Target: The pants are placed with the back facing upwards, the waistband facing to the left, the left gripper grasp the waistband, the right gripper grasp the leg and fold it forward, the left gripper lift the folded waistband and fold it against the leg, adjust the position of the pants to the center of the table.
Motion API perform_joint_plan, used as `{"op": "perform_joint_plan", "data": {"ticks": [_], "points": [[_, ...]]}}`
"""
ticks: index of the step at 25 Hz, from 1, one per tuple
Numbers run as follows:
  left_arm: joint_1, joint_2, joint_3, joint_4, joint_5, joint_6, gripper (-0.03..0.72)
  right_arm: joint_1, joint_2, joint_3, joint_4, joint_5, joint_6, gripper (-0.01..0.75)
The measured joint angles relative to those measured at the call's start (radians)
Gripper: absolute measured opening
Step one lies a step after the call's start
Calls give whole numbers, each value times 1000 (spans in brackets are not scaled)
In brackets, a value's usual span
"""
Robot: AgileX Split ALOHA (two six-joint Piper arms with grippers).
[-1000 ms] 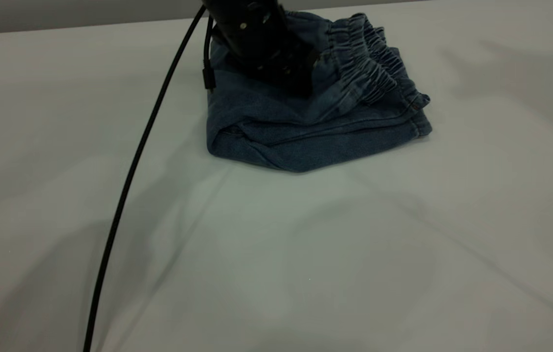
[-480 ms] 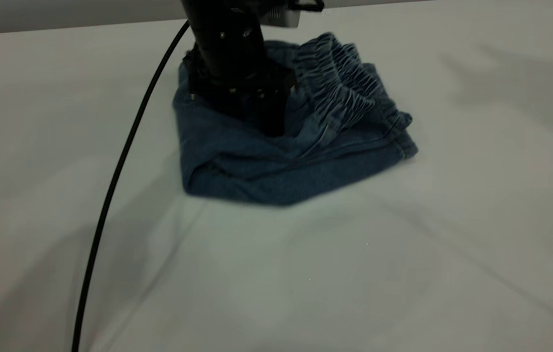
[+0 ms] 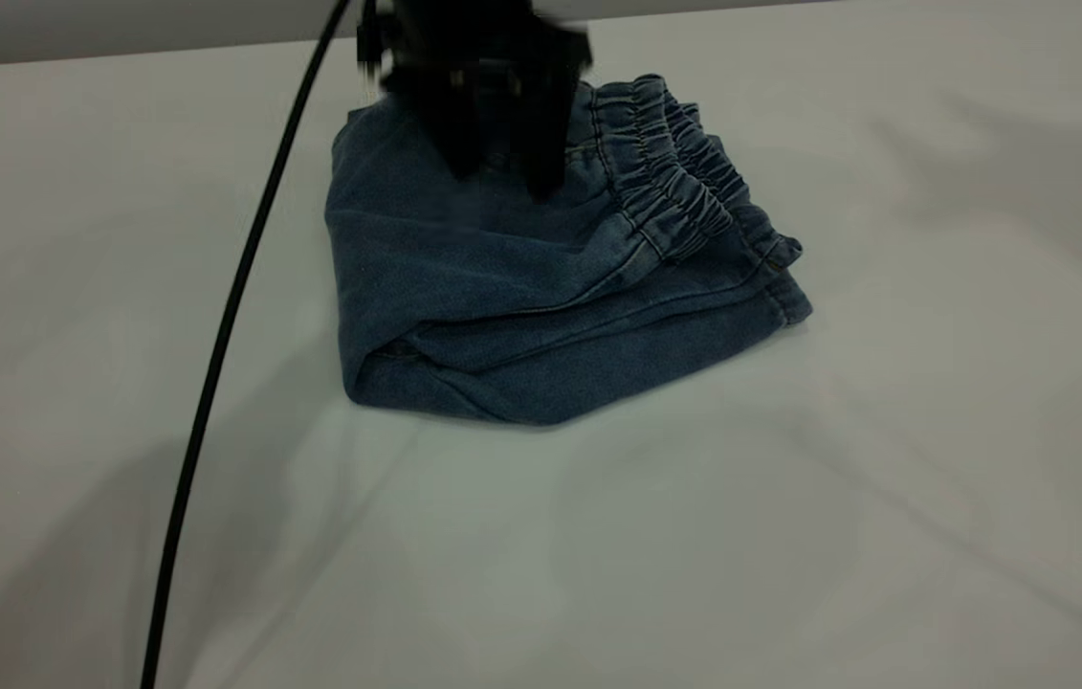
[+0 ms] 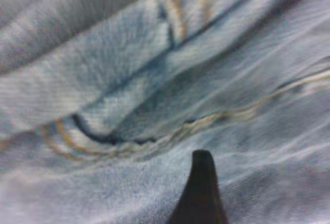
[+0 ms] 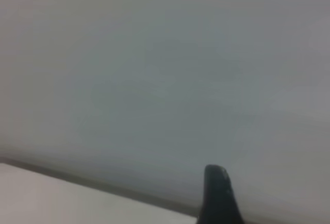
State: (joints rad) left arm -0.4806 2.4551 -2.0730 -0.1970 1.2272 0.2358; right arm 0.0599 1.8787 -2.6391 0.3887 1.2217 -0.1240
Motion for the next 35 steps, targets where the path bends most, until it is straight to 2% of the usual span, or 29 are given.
{"op": "perform_joint_plan", "data": {"ticks": [6, 11, 15, 25, 30, 35], "points": [[-1, -42, -200, 84, -1, -84, 548, 0, -92, 9, 61, 0, 0, 404], [-1, -139, -228, 197, 0, -134, 548, 0, -204, 122, 125, -1, -19, 404], [-1, -250, -223, 277, -1, -175, 548, 0, -328, 283, 134, -1, -56, 404], [-1, -528, -223, 240, -1, -220, 549, 0, -681, 763, 202, -1, -218, 404], [-1, -670, -141, 170, -3, -225, 549, 0, -841, 952, 193, -1, -220, 404], [-1, -848, 60, 163, -7, -226, 549, 0, -982, 1116, 236, -1, -210, 404]]}}
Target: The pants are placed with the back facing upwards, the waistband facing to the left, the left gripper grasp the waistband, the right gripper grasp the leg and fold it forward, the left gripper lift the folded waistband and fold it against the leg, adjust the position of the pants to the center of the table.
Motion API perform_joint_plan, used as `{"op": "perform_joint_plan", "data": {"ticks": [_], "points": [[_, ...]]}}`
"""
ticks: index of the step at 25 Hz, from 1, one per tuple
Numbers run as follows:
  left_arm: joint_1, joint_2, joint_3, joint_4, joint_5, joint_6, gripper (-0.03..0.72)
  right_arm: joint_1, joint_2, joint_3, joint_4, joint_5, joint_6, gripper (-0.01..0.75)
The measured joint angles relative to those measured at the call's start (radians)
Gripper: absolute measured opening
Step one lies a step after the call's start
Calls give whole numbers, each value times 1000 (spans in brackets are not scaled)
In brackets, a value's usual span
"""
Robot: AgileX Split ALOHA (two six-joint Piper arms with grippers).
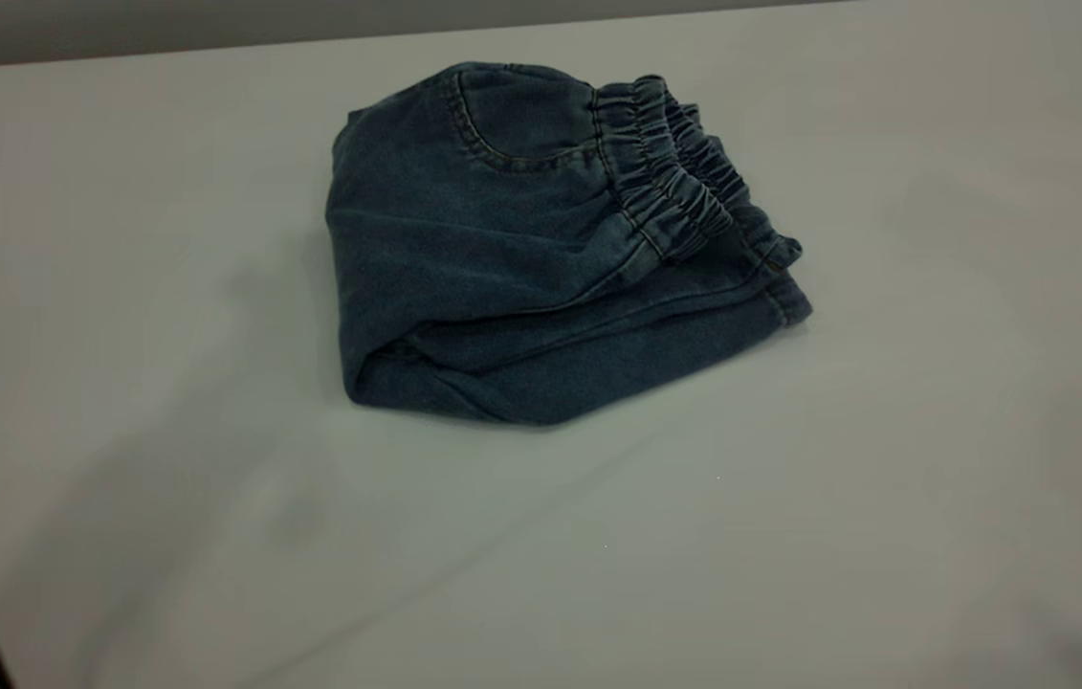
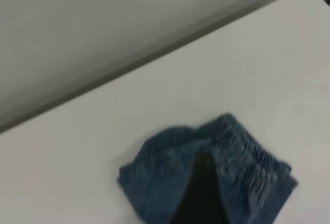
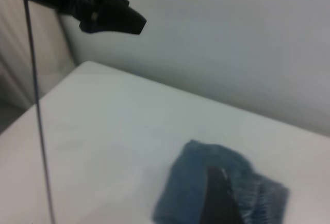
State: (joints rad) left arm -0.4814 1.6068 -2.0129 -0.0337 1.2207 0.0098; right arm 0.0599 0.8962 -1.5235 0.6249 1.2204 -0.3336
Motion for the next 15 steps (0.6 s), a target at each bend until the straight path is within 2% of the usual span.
{"op": "perform_joint_plan", "data": {"ticks": [15], "points": [[0, -672, 659, 6, 2, 0, 549, 0, -454, 353, -38, 1, 39, 442]]}}
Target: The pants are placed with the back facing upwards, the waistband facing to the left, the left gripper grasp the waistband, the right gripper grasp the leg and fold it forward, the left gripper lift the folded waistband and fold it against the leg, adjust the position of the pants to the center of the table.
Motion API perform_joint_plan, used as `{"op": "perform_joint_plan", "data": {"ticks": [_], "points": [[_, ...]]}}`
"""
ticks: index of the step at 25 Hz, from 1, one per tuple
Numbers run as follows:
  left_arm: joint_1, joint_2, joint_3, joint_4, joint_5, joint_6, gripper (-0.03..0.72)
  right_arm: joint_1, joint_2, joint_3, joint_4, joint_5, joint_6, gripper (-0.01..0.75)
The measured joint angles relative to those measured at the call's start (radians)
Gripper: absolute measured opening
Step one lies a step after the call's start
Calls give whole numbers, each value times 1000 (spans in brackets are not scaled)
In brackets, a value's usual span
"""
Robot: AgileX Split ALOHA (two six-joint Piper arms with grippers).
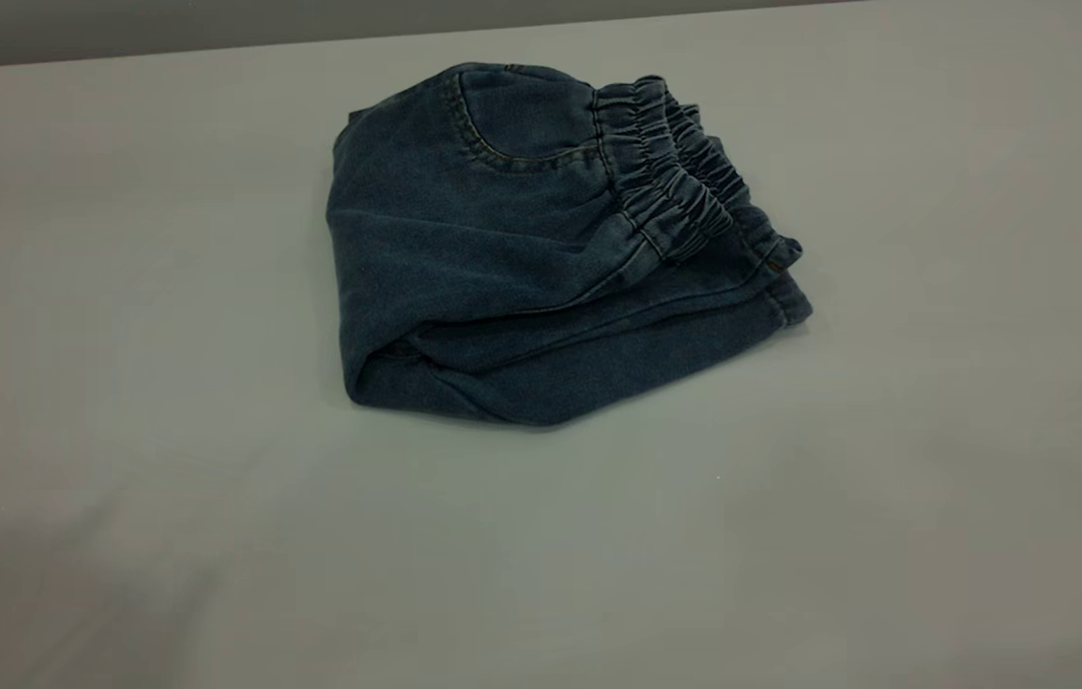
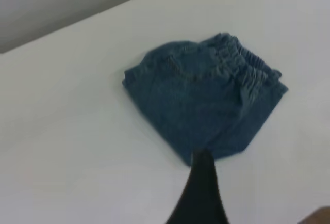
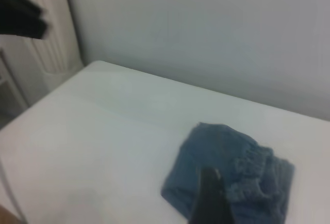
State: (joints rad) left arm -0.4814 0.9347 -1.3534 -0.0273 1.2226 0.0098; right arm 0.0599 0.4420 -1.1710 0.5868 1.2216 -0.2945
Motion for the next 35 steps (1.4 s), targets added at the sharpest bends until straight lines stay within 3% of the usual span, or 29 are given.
{"op": "perform_joint_plan", "data": {"ticks": [11, 19, 27, 35], "points": [[0, -468, 381, 1, 0, 46, 549, 0, -171, 271, -15, -1, -5, 443], [0, -638, 583, 3, -1, 70, 549, 0, -326, 458, -119, -1, -58, 443], [0, -640, 685, 2, -5, 69, 549, 0, -422, 574, -346, -53, 64, 443], [0, -639, 698, -1, -3, 68, 549, 0, -422, 644, -397, -115, 84, 443]]}}
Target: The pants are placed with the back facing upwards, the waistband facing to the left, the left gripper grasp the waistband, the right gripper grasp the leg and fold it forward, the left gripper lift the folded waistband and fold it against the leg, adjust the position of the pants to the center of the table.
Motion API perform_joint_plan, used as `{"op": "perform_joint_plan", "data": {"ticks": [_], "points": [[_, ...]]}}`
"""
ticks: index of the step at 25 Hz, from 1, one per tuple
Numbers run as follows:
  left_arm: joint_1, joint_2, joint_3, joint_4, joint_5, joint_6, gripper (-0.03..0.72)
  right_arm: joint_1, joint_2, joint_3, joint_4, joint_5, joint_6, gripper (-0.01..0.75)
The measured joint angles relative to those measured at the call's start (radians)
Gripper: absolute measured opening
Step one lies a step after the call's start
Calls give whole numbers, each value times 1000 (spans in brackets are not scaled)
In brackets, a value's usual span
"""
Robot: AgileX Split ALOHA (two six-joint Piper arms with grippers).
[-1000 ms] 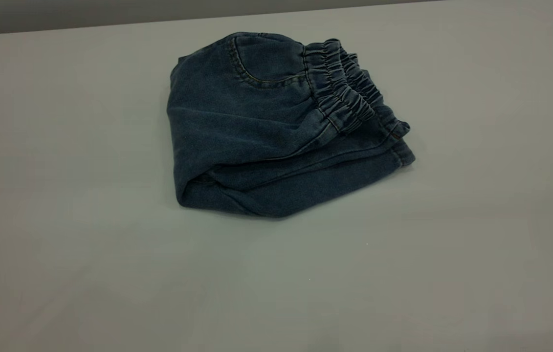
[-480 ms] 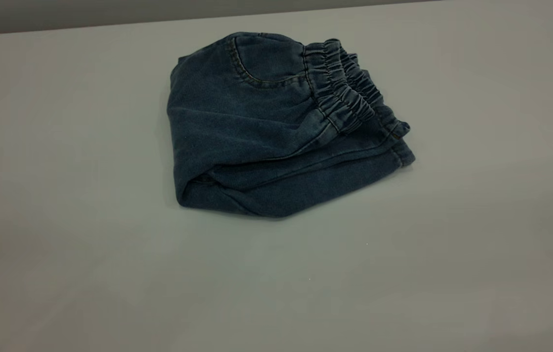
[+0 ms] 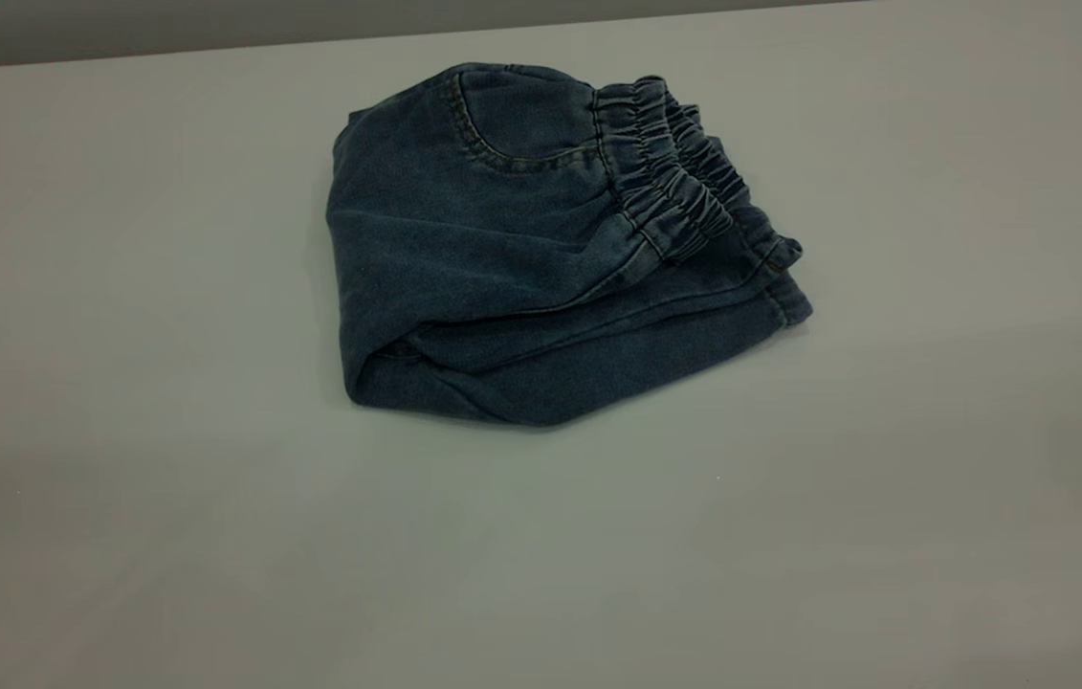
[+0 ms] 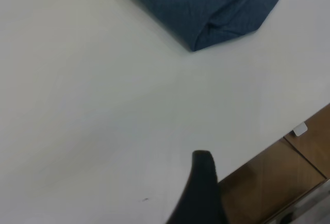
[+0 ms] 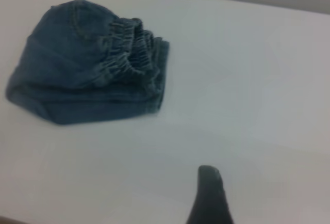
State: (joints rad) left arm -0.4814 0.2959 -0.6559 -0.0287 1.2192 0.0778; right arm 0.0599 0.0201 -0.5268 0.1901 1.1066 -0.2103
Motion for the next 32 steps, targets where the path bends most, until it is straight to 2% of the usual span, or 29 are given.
{"op": "perform_joint_plan", "data": {"ticks": [15, 20, 32], "points": [[0, 0, 15, -29, -6, -9, 549, 0, 0, 1, 13, -4, 14, 443], [0, 0, 89, -28, -89, -9, 549, 0, 0, 1, 51, -4, 20, 443], [0, 0, 150, -24, -151, -8, 549, 0, 0, 2, 19, -6, -10, 443]]}}
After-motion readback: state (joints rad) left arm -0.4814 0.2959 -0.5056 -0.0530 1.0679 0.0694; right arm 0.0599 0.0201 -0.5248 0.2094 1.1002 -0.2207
